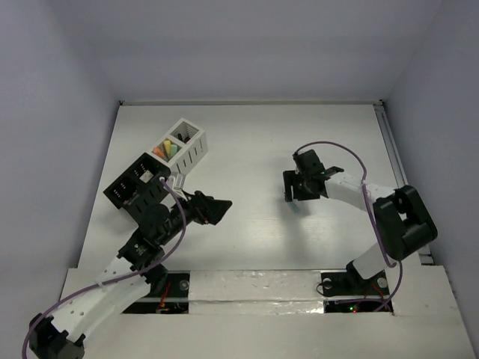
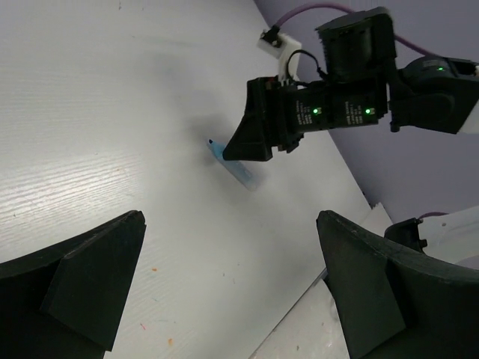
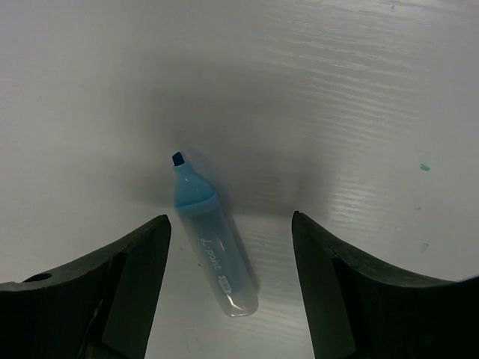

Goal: Sort the stationery into containers
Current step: Pick up the pen from the center of the board, then close the pen cap on the pen.

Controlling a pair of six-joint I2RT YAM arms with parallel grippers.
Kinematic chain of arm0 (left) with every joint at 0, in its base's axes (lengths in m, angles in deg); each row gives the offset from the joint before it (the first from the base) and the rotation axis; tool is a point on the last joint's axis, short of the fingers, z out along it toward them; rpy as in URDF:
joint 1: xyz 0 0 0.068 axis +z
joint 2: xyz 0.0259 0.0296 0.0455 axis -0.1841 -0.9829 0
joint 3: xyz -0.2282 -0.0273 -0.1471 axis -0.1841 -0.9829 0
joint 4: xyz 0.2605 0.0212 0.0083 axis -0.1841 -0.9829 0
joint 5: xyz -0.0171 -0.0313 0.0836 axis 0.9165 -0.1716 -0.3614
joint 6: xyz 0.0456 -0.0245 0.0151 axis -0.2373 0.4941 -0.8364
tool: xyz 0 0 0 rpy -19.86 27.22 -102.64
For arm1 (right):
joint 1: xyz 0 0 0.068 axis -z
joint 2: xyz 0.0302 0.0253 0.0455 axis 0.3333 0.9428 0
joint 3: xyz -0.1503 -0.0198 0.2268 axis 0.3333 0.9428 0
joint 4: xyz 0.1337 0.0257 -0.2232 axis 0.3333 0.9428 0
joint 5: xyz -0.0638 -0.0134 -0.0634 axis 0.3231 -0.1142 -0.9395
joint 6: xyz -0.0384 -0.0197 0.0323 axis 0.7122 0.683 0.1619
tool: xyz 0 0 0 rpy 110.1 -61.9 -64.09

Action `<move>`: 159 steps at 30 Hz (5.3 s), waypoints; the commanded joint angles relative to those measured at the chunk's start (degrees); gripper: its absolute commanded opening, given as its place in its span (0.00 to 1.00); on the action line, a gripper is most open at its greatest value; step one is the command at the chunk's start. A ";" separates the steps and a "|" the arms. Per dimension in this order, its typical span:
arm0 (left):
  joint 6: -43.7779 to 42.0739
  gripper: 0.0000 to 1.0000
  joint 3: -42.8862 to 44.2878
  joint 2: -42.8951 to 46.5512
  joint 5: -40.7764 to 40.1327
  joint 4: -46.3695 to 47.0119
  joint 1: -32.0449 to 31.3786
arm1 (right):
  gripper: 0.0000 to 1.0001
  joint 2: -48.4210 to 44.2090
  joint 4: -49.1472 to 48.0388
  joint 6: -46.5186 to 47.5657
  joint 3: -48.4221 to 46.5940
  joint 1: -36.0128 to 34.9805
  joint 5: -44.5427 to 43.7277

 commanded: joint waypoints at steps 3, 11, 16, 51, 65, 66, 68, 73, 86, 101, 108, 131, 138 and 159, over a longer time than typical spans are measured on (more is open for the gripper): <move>0.93 0.99 -1.57 0.25 0.73 6.38 0.38 | 0.70 2.34 -2.12 2.17 -1.49 -0.18 6.53; 0.49 0.99 -3.06 -5.64 3.81 10.86 0.38 | 0.32 6.91 0.78 1.48 -4.30 -0.18 5.83; 0.05 0.99 -3.15 -9.59 5.03 12.71 0.38 | 0.14 4.64 -3.33 -0.63 -3.69 -1.40 6.79; -2.76 0.32 -1.83 -29.38 -1.29 27.21 -3.48 | 0.10 -0.91 -36.66 -21.11 -4.30 -23.55 10.23; -4.08 0.00 -5.08 -16.21 -5.33 21.77 -3.48 | 0.29 -2.05 -34.82 -20.85 -3.42 -23.56 10.58; -4.08 0.00 -5.26 -14.63 -5.59 20.02 -3.48 | 0.43 -2.31 -34.29 -19.98 -3.86 -23.56 10.58; -4.17 0.00 -5.17 -10.41 -6.38 17.47 -3.48 | 0.61 -3.88 -32.45 -18.14 -4.39 -23.56 9.88; -3.91 0.00 -3.42 -0.40 -10.16 5.52 -3.48 | 0.68 -8.46 -29.02 -13.22 -5.00 -23.56 8.90; -3.64 0.00 11.86 11.76 -13.07 -14.35 -3.48 | 0.39 4.33 -24.27 -2.75 -10.61 -23.56 17.87; -9.27 0.00 23.92 12.46 -15.88 -22.09 -3.48 | 0.71 32.92 -9.42 7.09 -39.36 -31.64 13.50; -9.62 0.00 23.66 11.93 -15.35 -20.16 -3.48 | 0.65 38.38 -3.53 9.20 -45.17 -34.62 5.84; -6.55 0.00 12.95 8.51 -12.55 -10.15 -3.48 | 0.00 13.12 -17.56 -2.91 -19.53 -28.49 -12.19; -3.21 0.00 1.71 0.70 -4.55 8.27 -3.48 | 0.00 -4.50 -30.15 -9.25 -7.03 -21.80 -13.32; -9.97 0.00 -5.26 -13.29 -2.52 26.68 -4.01 | 0.00 -1.70 -47.38 -23.05 -9.84 -19.77 -1.20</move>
